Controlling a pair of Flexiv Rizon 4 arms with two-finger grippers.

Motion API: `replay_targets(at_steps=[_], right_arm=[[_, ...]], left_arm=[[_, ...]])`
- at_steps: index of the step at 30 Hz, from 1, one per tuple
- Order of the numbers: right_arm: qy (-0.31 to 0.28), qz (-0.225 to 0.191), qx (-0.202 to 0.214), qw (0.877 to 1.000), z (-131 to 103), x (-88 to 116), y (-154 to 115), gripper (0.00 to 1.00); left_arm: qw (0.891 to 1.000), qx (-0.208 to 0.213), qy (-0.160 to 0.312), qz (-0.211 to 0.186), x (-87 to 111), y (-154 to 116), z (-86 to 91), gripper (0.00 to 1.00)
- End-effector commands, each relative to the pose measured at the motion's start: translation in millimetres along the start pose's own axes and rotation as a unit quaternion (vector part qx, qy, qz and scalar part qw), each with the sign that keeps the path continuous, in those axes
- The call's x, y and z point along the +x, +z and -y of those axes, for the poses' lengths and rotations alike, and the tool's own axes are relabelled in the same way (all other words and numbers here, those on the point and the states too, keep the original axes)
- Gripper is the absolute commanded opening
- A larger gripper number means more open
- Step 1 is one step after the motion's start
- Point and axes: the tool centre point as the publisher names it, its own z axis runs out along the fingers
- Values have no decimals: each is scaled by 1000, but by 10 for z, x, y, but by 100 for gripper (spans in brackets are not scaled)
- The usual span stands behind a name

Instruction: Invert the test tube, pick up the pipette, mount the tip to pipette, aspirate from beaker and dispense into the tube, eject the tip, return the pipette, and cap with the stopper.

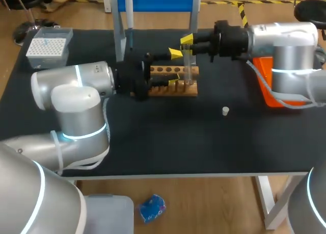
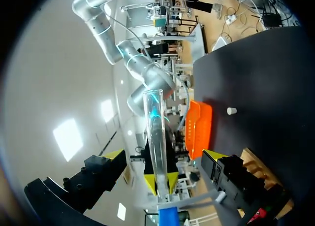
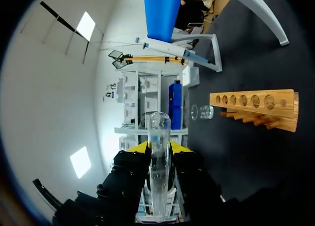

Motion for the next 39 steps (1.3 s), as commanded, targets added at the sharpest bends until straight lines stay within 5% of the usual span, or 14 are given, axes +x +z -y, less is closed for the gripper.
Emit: replay_targets(at_steps=[1, 7, 10, 13, 15, 27, 36, 37, 39], right_arm=[[1, -1, 8, 1000, -51, -17, 55, 0], [1, -2, 17, 1000, -71, -38, 115, 0], [1, -1, 20, 1000, -80, -62, 130, 0], [1, 2, 24, 1000, -84, -80, 134, 0], [1, 1, 25, 1000, -85, -90, 137, 0], [0, 0, 28, 1000, -90, -92, 139, 0], [-1, 1, 30, 1000, -89, -84, 139, 0], [-1, 1, 30, 1000, -86, -81, 139, 0], [-1, 0, 32, 1000, -80, -73, 143, 0]], left_arm=[[1000, 7, 3, -2, -10, 152, -64, 100], [1000, 24, -1, -15, -16, 212, -49, 91], [999, 28, -4, -18, -11, 213, -41, 68], [999, 30, -5, -19, -12, 207, -35, 62], [999, 33, -8, -16, -15, 208, -28, 49], [998, 54, -15, -23, 24, 265, 13, 38], [998, 60, -18, -26, 40, 264, 20, 12], [998, 60, -18, -26, 41, 264, 20, 0], [998, 60, -19, -26, 42, 263, 19, 0]])
